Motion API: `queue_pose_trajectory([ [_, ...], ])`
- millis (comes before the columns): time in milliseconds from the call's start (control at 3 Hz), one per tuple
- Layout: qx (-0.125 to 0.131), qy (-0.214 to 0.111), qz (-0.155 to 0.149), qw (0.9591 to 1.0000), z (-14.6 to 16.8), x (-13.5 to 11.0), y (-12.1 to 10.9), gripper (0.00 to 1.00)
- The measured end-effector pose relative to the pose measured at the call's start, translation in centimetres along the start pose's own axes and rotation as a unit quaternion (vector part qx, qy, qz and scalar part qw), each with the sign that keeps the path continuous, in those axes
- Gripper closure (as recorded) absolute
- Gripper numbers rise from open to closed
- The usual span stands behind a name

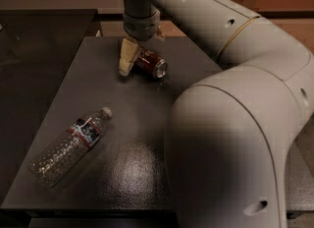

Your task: Place coke can upright

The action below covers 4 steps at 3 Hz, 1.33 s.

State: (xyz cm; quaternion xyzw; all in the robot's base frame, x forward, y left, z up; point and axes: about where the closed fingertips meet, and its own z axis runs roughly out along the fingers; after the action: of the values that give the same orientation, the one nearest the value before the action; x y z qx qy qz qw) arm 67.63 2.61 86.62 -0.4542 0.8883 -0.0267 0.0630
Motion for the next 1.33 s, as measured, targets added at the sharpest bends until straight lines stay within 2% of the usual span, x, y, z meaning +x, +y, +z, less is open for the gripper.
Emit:
queue_pose_trajectory([
  [333, 0.000, 0.012, 0.003, 0.9999, 1.2, -0.6, -0.2, 0.00],
  [667, -0.006, 0.017, 0.003, 0.9998, 1.9, -0.7, -0.2, 0.18],
  [1333, -0.012, 0.017, -0.008, 0.9998, 2.3, -0.4, -0.4, 0.65],
])
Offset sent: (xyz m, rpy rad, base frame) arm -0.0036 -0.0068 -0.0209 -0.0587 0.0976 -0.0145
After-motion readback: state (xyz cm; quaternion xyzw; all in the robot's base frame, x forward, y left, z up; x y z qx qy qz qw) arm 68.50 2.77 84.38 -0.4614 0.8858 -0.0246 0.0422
